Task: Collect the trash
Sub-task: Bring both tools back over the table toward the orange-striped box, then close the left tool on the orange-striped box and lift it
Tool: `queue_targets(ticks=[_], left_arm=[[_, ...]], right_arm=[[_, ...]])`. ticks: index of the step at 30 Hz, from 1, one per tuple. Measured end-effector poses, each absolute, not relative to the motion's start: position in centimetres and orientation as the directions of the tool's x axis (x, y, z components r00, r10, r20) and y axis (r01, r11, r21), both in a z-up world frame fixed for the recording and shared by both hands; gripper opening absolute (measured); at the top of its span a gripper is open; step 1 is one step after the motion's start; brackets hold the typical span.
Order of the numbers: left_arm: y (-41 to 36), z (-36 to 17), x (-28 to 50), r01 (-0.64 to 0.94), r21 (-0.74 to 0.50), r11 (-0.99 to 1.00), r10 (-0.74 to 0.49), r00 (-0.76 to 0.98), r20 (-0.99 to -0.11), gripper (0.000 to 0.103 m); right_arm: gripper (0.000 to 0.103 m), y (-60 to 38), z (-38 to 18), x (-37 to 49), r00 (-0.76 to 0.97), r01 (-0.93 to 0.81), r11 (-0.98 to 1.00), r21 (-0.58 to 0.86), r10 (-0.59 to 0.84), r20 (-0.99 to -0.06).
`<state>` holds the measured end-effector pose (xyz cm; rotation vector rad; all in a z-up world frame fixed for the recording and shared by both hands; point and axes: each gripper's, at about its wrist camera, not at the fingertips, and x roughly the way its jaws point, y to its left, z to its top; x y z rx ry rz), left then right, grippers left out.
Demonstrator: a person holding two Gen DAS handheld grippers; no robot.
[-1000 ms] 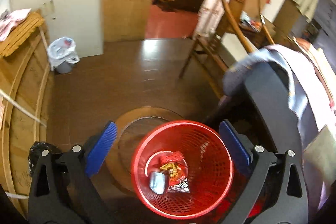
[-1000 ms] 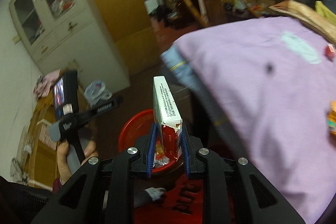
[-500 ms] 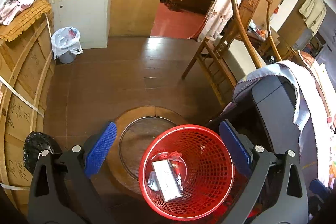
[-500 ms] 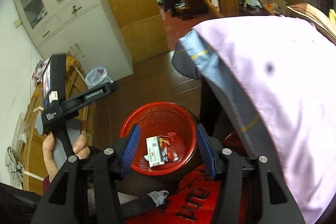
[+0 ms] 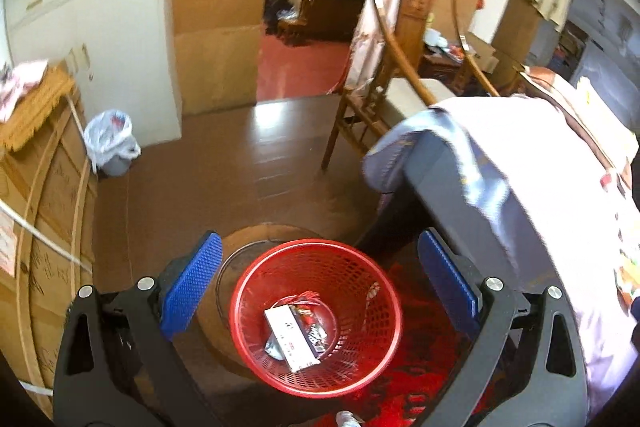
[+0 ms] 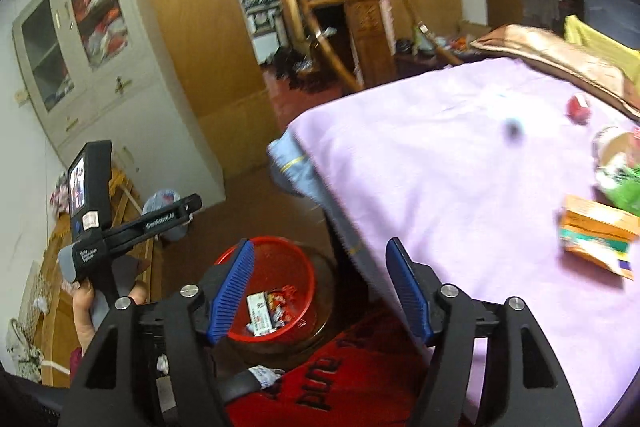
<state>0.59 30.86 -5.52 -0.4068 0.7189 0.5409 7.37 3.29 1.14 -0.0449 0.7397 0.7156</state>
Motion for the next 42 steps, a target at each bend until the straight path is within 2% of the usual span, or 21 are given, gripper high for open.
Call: queue_targets(ticks=[5, 8, 15, 22, 27, 30, 35, 42], left_arm=[[25.0, -3.4, 1.8, -0.510, -0.082, 0.856, 0.324, 0.654, -0.684, 0.096], [21.0, -2.8, 2.9, -0.428, -0.066, 0.901, 0.270, 0.675, -0.687, 0.096], [10.7, -2.9, 8.0, -0.184, -0.029, 0.982, 0.106, 0.680, -0.725, 0.096], [1.2, -3.2, 13.0, 0.041, -0.012, 0.999, -0.036, 0.652, -0.757, 0.096], [-5.2, -3.7, 15.7, 0.145, 0.053, 0.988, -0.055, 0.650, -0.758, 0.096], [-7.6, -4.3, 16.8, 0.183, 0.073, 0.980, -0.063, 0.642, -0.764, 0.096], [-9.6, -4.7, 17.9, 0.210, 0.085, 0.974, -0.070, 0.636, -0.769, 0.096], [-9.8, -5.7, 19.5, 0.195, 0.057, 0.979, -0.071, 0.595, -0.801, 0.096]], right_arm=[[0.074, -3.3, 2.3, 7.5, 0.595, -0.544, 0.805, 0.236, 0.568, -0.569], [0.078, -7.8, 2.5, 8.0, 0.650, -0.480, 0.841, 0.248, 0.531, -0.543], [0.084, -18.2, 1.8, 10.3, 0.790, -0.245, 0.942, 0.229, 0.330, -0.516], [0.085, -26.5, 0.1, 12.8, 0.842, -0.023, 0.968, 0.251, 0.154, -0.518], [0.087, -28.6, -1.5, 13.8, 0.841, 0.018, 0.956, 0.293, 0.144, -0.521], [0.094, -29.6, -2.2, 14.4, 0.834, 0.034, 0.943, 0.332, 0.157, -0.529], [0.095, -30.9, -3.6, 15.2, 0.795, 0.105, 0.893, 0.437, 0.188, -0.576], [0.096, -30.3, -4.0, 15.2, 0.782, 0.110, 0.896, 0.430, 0.189, -0.594]])
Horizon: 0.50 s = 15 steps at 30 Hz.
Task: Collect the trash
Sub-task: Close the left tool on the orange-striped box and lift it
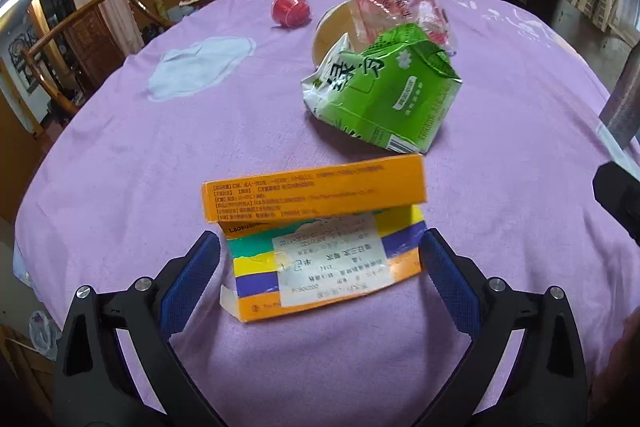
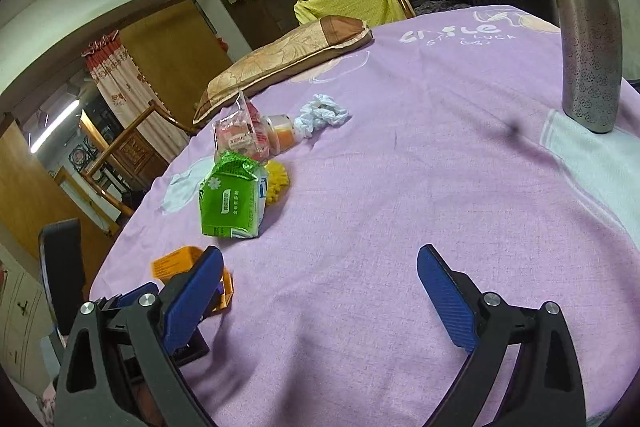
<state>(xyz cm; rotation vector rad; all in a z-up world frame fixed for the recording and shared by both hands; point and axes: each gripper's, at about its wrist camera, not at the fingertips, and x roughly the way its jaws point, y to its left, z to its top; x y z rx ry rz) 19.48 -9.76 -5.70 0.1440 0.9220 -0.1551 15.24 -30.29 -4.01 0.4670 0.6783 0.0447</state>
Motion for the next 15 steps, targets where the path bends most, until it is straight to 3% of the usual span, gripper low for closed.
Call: queue_targets(ticks=[6, 8, 11, 15], left_arm=[[-4.7, -5.7, 19.5, 0.033, 0.221, 0.975, 0.149, 0.644, -0.751, 0.096], [-2.3, -5.6, 19.9, -0.034, 0.215, 0.976, 0.187, 0.632, -0.752, 0.096], [-0.2, -4.4, 20.1, -0.045, 0.125, 0.991, 0.125, 0.642, -0.756, 0.096], [-2.6, -2.4, 20.2, 0.156, 0.124, 0.980, -0.023, 0.707, -0.706, 0.096]], right_arm=[[0.096, -30.5, -4.0, 14.8, 0.783, 0.118, 0.890, 0.440, 0.190, -0.593], [0.096, -30.5, -4.0, 14.7, 0.784, 0.116, 0.891, 0.439, 0.190, -0.591], [0.096, -30.2, -3.9, 14.6, 0.783, 0.107, 0.896, 0.431, 0.191, -0.592], [0.097, -30.2, -3.9, 14.7, 0.780, 0.107, 0.896, 0.431, 0.193, -0.595]])
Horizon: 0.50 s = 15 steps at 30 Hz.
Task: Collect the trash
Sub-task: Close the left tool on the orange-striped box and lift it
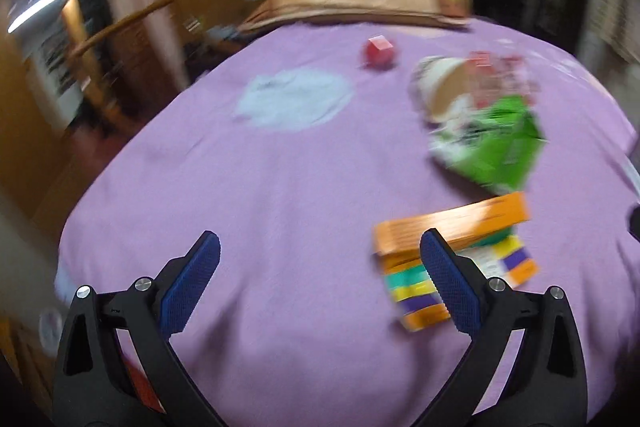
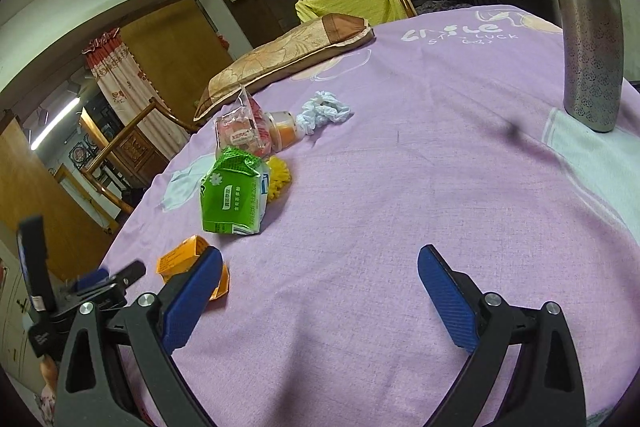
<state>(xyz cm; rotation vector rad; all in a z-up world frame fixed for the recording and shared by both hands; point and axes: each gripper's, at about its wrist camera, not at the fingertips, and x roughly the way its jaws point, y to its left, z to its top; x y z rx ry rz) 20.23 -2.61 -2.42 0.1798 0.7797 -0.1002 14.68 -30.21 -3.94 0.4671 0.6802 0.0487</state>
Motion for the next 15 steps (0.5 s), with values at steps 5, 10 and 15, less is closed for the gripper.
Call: queue_targets(ticks=[5, 10, 15], left_arm=[[-7.7, -2.7, 20.9, 0.429, 0.197, 0.881, -0.172, 0.680, -0.713, 0.096], [-10.9, -5.3, 20.9, 0.635, 0.199, 0.746, -0.255, 0.549, -0.796, 0.097], [-10.9, -6.0, 19.8, 0.691, 0.109, 0.715, -0.313, 0.455, -0.834, 0.096]], right_arm=[[0.097, -30.4, -4.0, 14.7, 0.779, 0.111, 0.891, 0.440, 0.197, -0.596], [0.097, -30.4, -4.0, 14.6, 0.778, 0.105, 0.891, 0.441, 0.203, -0.595], [0.097, -30.5, -4.0, 14.6, 0.777, 0.095, 0.884, 0.458, 0.222, -0.589]])
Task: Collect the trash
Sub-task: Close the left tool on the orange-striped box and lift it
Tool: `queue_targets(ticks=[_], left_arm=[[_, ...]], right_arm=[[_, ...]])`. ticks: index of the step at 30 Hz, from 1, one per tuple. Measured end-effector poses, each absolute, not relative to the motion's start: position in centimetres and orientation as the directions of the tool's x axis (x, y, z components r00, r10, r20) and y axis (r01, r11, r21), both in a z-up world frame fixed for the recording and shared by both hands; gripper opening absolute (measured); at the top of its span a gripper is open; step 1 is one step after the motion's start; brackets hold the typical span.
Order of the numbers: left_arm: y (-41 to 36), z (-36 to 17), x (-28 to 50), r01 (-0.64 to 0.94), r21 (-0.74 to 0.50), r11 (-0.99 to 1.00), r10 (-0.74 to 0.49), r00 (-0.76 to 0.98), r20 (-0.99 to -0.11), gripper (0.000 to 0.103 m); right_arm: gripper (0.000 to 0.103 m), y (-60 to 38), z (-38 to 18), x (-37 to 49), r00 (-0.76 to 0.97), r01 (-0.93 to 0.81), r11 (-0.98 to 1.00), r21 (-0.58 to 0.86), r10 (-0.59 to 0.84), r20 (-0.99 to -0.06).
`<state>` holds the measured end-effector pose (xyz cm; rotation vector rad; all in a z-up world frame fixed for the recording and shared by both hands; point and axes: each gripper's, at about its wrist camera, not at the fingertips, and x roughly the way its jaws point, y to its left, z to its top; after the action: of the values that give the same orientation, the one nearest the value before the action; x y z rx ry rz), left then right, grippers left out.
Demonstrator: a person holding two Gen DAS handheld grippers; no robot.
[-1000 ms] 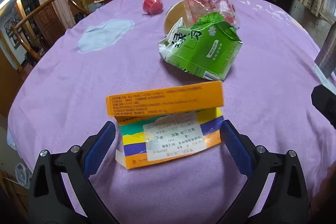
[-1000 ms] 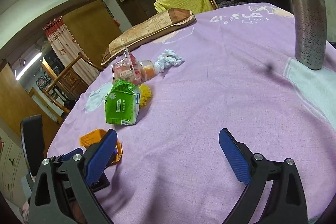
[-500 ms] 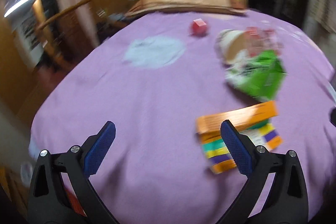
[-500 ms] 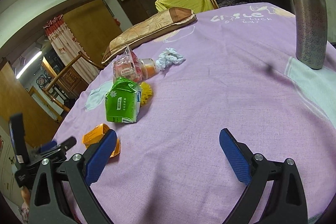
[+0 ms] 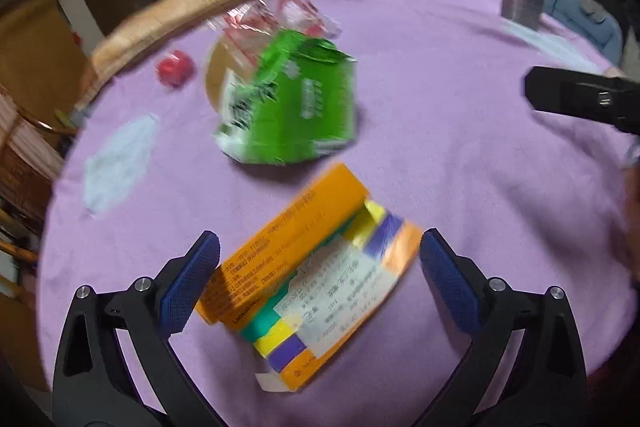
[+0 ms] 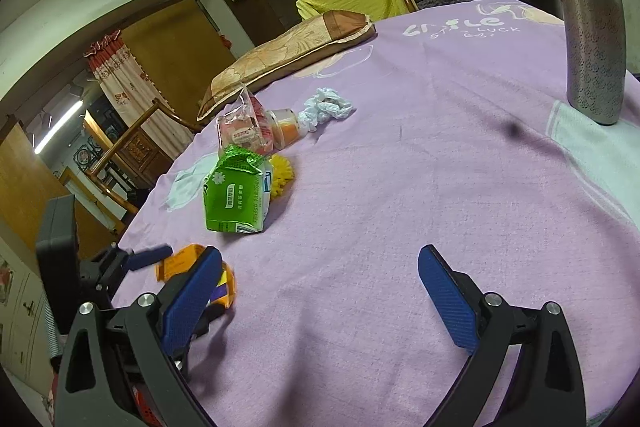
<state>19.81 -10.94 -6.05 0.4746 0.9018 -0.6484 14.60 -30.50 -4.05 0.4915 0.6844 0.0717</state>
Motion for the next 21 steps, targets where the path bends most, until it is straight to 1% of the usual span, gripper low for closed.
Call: queue_targets(ticks=[1, 2, 3, 5, 7, 11, 13, 14, 16, 20, 21], left_arm=[[-11.0, -6.1, 19.8, 0.716, 0.004, 0.698, -0.365, 0.361, -0.858, 0.096], [-10.8, -6.1, 19.9, 0.721, -0.040, 0.692, -0.385, 0.321, -0.865, 0.096], [-10.8, -6.2, 19.8, 0.711, -0.039, 0.702, -0.378, 0.327, -0.866, 0.096], [-10.8, -6.2, 19.6, 0.678, 0.046, 0.733, -0.327, 0.412, -0.850, 0.096], [-10.7, -6.2, 19.8, 0.652, 0.099, 0.752, -0.290, 0.462, -0.838, 0.096], [-11.1, -6.5, 20.9, 0.642, 0.011, 0.767, -0.329, 0.407, -0.852, 0.096], [-11.4, -6.9, 20.8, 0.645, -0.010, 0.764, -0.336, 0.384, -0.860, 0.096], [-11.8, -7.1, 20.8, 0.643, -0.015, 0.766, -0.333, 0.377, -0.864, 0.096], [-12.0, -7.1, 20.2, 0.622, 0.021, 0.783, -0.300, 0.407, -0.863, 0.096], [-11.4, -7.1, 20.1, 0.536, 0.007, 0.844, -0.272, 0.439, -0.856, 0.096], [-11.0, -7.0, 19.9, 0.516, 0.003, 0.857, -0.268, 0.449, -0.852, 0.092]], right_arm=[[0.097, -30.5, -4.0, 14.6, 0.778, 0.094, 0.882, 0.462, 0.224, -0.587], [0.097, -30.6, -4.1, 14.5, 0.779, 0.094, 0.880, 0.465, 0.226, -0.585], [0.097, -30.6, -4.1, 14.5, 0.780, 0.094, 0.879, 0.468, 0.227, -0.584], [0.097, -30.6, -4.1, 14.5, 0.780, 0.097, 0.876, 0.473, 0.228, -0.582], [0.097, -30.7, -4.1, 14.5, 0.780, 0.099, 0.873, 0.477, 0.230, -0.582], [0.097, -30.6, -4.1, 14.6, 0.780, 0.099, 0.874, 0.475, 0.228, -0.582], [0.097, -30.5, -4.1, 14.5, 0.783, 0.098, 0.879, 0.467, 0.222, -0.582], [0.097, -30.4, -4.0, 14.5, 0.783, 0.098, 0.881, 0.463, 0.219, -0.582], [0.097, -30.3, -4.0, 14.6, 0.783, 0.096, 0.887, 0.452, 0.214, -0.585], [0.097, -30.0, -3.8, 14.4, 0.789, 0.094, 0.897, 0.433, 0.198, -0.581], [0.097, -30.0, -3.7, 14.4, 0.790, 0.095, 0.898, 0.430, 0.195, -0.581]])
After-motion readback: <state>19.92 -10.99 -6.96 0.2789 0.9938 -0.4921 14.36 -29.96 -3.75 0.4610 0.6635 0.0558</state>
